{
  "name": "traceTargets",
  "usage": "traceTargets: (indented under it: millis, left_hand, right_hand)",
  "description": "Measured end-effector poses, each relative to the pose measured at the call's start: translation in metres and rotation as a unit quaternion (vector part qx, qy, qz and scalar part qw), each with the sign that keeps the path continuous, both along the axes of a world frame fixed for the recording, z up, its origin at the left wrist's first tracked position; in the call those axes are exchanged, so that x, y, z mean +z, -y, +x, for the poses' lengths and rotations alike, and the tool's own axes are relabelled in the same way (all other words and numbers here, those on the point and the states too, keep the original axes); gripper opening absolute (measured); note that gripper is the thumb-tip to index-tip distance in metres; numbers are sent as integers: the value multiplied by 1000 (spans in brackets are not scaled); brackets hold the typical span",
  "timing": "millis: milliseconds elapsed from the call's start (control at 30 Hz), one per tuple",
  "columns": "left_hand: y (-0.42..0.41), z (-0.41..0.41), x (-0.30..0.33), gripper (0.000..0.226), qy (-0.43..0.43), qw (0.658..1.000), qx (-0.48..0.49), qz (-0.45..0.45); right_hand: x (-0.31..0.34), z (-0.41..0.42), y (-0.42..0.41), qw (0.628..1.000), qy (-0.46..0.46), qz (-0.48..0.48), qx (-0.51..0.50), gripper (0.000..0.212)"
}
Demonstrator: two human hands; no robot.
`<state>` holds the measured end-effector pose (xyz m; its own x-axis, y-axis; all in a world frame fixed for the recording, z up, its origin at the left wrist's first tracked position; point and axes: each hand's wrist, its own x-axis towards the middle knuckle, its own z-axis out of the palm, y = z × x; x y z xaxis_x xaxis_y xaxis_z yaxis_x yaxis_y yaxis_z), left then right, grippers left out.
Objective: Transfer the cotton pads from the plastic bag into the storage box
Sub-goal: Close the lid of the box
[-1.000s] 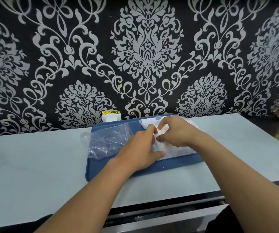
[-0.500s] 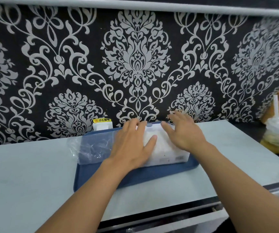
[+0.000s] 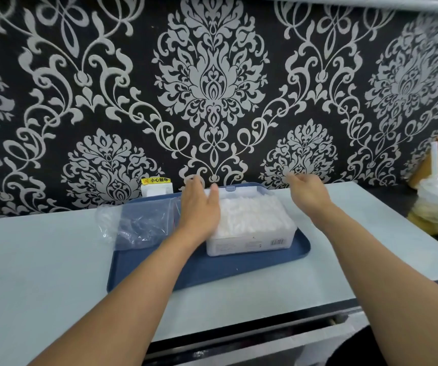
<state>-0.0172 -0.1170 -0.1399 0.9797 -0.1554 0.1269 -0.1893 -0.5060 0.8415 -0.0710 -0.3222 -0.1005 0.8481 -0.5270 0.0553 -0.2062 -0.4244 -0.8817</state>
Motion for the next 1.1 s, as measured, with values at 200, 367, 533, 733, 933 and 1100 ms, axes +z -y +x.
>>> traceTargets:
  millis: [200, 367, 533, 733, 933, 1100]
  left_hand:
    - [-3, 13, -5, 24, -256, 935, 78, -233]
    - [-10, 2, 11, 30, -273, 841, 35, -466]
    - [-13, -22, 30, 63, -135, 969, -51, -203]
    - [-12, -37, -4, 57, 102, 928, -180, 310]
    - [-11, -26, -10, 55, 130, 932, -162, 297]
    - [-22, -27, 13, 40, 252, 941, -77, 212]
  right_hand:
    - [-26, 12, 6, 960, -102, 252, 64, 21]
    - [-26, 10, 18, 925, -45, 373, 66, 31]
    - [-11, -1, 6, 971, -26, 189, 144, 47]
    - [-35, -12, -33, 882, -119, -377, 255, 56]
    - [-40, -12, -48, 880, -48, -439, 171, 51]
    - [-36, 16, -61, 877, 44, -449, 165, 48]
